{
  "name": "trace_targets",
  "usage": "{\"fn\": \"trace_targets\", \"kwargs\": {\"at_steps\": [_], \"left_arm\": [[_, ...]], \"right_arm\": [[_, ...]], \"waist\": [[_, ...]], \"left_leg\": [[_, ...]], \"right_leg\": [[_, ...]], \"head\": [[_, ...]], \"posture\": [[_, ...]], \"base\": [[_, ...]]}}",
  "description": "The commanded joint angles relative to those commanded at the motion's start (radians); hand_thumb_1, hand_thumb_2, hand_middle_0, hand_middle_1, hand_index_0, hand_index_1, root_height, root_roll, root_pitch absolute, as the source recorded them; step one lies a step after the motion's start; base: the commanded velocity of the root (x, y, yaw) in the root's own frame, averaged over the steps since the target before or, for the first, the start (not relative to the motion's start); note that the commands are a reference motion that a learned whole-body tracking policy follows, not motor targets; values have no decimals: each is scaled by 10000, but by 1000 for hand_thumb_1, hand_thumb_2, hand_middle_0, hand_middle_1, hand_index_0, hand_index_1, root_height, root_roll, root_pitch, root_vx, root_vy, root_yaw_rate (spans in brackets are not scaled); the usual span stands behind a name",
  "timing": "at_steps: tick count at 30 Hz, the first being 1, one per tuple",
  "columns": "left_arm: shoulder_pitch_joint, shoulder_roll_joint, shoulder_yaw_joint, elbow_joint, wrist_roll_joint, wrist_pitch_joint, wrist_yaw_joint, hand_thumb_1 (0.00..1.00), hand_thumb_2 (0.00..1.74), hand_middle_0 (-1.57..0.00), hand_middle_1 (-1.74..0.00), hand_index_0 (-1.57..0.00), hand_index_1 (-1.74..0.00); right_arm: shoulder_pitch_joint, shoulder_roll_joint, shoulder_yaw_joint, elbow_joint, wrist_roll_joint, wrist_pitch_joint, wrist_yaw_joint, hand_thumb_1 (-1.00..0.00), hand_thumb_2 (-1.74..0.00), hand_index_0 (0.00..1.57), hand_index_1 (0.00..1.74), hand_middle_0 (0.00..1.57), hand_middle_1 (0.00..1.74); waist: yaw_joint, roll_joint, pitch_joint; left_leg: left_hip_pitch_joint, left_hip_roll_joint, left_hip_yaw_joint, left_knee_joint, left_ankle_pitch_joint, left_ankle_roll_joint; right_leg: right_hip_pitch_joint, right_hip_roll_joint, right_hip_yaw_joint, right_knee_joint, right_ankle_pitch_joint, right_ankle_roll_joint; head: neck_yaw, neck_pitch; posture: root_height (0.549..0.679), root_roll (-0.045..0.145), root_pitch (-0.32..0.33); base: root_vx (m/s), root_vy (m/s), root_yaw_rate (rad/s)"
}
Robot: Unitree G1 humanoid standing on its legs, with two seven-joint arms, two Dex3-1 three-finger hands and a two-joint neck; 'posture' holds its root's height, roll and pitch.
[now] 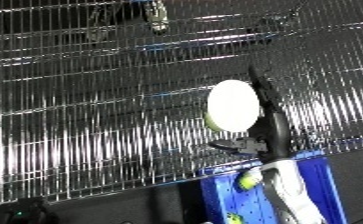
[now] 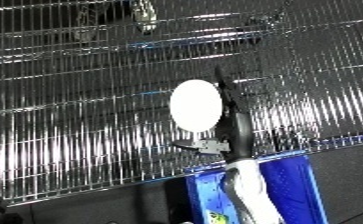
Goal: Pick up the object and place it into the box
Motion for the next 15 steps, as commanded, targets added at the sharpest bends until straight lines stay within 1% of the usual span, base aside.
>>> {"fn": "trace_targets", "kwargs": {"at_steps": [6, 10, 15], "left_arm": [[-31, 62, -41, -138, -65, -4, 44, 1000, 1740, -1570, -1740, -1570, -1740], [-22, 74, -40, -174, -64, -11, 55, 1000, 1740, -1570, -1740, -1570, -1740], [10, 59, -9, -232, -32, -41, 61, 1000, 1740, -1570, -1740, -1570, -1740]], "right_arm": [[-109, -69, 38, 173, 54, 61, 2, -650, -1131, 1020, 1131, 1020, 1131], [-78, -121, 22, 195, 48, 53, -17, -850, -1479, 1334, 1479, 1334, 1479], [-24, -98, 3, 84, -218, 100, -253, -850, -1479, 1334, 1479, 1334, 1479]], "waist": [[27, 9, 0], [18, -10, 0], [8, -35, 0]], "left_leg": [[-99, -2, -25, 16, 19, 21], [-111, -8, -37, -14, 43, 24], [7, -10, -42, -209, 129, 13]], "right_leg": [[-103, 7, -37, 26, 16, -5], [-111, 37, -50, -9, 44, -2], [23, 71, -54, -198, 120, 2]], "head": [[12, 38], [46, 48], [70, 106]], "posture": [[593, 49, 163], [593, 48, 166], [596, 47, 165]], "base": [[-13, -9, 8], [-20, -9, -1], [-27, -11, -6]]}}
